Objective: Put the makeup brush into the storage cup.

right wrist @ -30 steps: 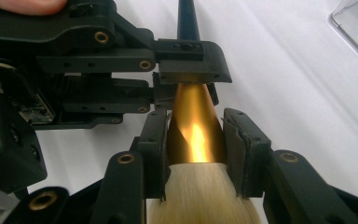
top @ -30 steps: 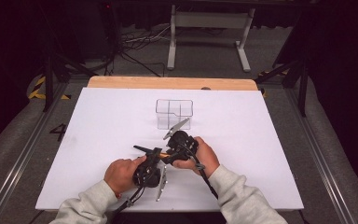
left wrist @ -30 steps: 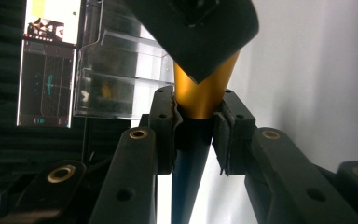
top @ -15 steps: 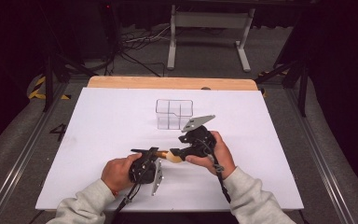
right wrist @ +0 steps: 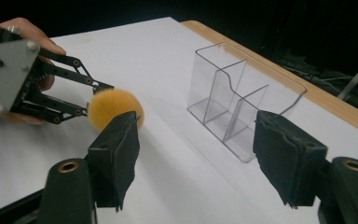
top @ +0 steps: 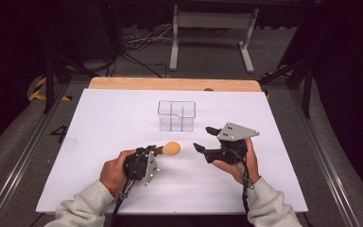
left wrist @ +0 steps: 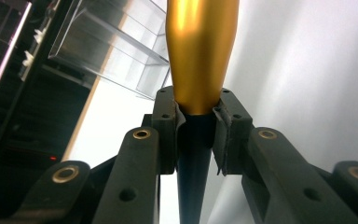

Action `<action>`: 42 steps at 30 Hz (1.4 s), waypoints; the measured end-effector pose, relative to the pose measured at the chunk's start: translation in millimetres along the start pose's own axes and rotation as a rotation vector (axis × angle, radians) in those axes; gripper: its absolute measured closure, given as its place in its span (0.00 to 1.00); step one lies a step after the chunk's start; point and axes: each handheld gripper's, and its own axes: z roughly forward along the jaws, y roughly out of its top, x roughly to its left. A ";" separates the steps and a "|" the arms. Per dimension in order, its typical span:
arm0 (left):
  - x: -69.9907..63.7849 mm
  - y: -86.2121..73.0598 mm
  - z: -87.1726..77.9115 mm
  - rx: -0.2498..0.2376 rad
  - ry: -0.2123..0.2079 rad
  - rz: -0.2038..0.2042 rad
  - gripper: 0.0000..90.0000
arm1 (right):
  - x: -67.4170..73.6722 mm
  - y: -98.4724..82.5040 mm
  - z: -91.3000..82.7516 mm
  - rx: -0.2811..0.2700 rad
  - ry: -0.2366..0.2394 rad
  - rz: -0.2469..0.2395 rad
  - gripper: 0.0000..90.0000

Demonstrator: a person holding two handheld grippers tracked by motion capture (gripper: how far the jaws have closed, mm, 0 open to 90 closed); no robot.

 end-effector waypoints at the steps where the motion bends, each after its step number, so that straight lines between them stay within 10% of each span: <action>1: 1.4 -0.8 -0.9 -0.001 -0.006 -0.032 0.81 | -3.3 -8.1 -5.5 -0.028 -0.006 0.008 0.34; 22: 43.2 -21.1 -16.6 -0.211 -0.181 -0.488 0.81 | -9.9 -55.9 -36.1 -0.085 -0.176 -0.053 0.24; 42: 67.2 -36.9 -22.7 -0.379 -0.241 -0.699 0.81 | -10.4 -105.6 -48.4 -0.089 -0.253 0.040 0.08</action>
